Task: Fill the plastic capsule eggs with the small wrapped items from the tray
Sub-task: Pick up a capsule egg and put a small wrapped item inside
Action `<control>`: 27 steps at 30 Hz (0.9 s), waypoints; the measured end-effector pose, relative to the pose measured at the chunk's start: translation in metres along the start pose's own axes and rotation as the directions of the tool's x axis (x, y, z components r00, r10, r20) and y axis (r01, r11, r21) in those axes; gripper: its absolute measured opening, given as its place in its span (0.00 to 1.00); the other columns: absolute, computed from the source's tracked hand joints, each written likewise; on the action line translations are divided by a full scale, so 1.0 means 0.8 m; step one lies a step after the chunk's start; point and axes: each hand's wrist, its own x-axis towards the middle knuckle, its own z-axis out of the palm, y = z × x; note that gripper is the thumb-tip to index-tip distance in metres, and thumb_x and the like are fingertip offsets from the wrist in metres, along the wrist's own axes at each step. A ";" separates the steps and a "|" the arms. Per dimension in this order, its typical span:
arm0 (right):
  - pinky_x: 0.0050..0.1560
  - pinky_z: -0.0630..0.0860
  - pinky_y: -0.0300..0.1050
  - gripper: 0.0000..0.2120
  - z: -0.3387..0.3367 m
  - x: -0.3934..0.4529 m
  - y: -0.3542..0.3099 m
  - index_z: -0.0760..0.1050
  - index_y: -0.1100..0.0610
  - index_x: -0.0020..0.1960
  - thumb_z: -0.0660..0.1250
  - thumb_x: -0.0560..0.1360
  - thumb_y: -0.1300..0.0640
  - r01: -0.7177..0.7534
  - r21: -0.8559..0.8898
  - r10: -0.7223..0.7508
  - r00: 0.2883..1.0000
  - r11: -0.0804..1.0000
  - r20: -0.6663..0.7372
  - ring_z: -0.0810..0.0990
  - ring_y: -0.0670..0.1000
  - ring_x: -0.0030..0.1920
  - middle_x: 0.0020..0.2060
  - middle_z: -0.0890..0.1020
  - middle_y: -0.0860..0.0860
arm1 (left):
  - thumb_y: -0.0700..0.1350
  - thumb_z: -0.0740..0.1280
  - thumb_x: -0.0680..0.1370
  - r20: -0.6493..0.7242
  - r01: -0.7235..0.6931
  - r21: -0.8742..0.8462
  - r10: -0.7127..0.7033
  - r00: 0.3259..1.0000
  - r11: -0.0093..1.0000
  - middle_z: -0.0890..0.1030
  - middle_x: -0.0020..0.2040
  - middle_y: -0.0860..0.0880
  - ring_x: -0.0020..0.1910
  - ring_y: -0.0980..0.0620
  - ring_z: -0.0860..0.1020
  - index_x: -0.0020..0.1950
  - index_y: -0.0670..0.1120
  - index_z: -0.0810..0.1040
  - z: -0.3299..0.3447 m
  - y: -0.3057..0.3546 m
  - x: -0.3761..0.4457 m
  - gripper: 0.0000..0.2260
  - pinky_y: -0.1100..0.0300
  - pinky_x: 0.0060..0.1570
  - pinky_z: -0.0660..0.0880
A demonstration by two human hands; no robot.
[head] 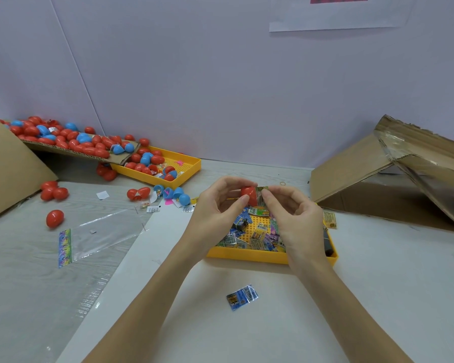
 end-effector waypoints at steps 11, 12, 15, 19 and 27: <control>0.53 0.84 0.49 0.04 0.002 -0.001 -0.004 0.85 0.52 0.50 0.74 0.77 0.52 0.001 0.014 -0.001 1.000 1.000 -0.002 0.86 0.51 0.48 0.44 0.87 0.50 | 0.41 0.68 0.82 0.041 0.019 -0.091 -0.015 0.999 0.996 0.84 0.59 0.51 0.62 0.50 0.81 0.64 0.48 0.80 -0.001 0.000 -0.001 0.11 0.56 0.61 0.79; 0.52 0.84 0.48 0.04 0.002 -0.001 -0.003 0.85 0.52 0.50 0.73 0.77 0.52 0.002 0.011 -0.002 1.000 1.000 0.000 0.86 0.50 0.48 0.44 0.87 0.50 | 0.42 0.68 0.82 0.032 0.032 -0.093 -0.030 0.999 0.995 0.84 0.58 0.51 0.61 0.50 0.81 0.64 0.49 0.80 -0.001 0.000 0.000 0.11 0.56 0.61 0.79; 0.51 0.84 0.45 0.04 0.002 -0.001 -0.002 0.85 0.51 0.50 0.73 0.77 0.52 0.000 0.008 0.000 1.000 1.000 0.009 0.86 0.50 0.47 0.43 0.87 0.49 | 0.45 0.69 0.81 0.003 0.061 -0.091 -0.061 0.998 0.994 0.84 0.57 0.52 0.60 0.51 0.81 0.63 0.51 0.80 -0.001 0.000 0.000 0.11 0.58 0.58 0.79; 0.50 0.84 0.44 0.05 0.004 -0.001 0.000 0.85 0.52 0.51 0.73 0.77 0.52 -0.015 -0.002 0.015 0.999 1.000 0.035 0.86 0.49 0.47 0.44 0.87 0.49 | 0.46 0.69 0.81 -0.029 0.080 -0.078 -0.083 0.996 0.994 0.84 0.55 0.51 0.58 0.51 0.83 0.62 0.51 0.81 0.000 -0.001 0.001 0.10 0.58 0.56 0.81; 0.51 0.81 0.37 0.09 0.005 -0.003 0.004 0.83 0.53 0.55 0.76 0.75 0.59 -0.024 0.021 0.022 0.997 1.000 0.069 0.86 0.47 0.51 0.47 0.88 0.48 | 0.45 0.70 0.80 -0.053 0.089 -0.111 -0.095 0.994 0.990 0.85 0.53 0.49 0.54 0.51 0.84 0.61 0.48 0.82 0.003 0.000 0.001 0.10 0.61 0.53 0.80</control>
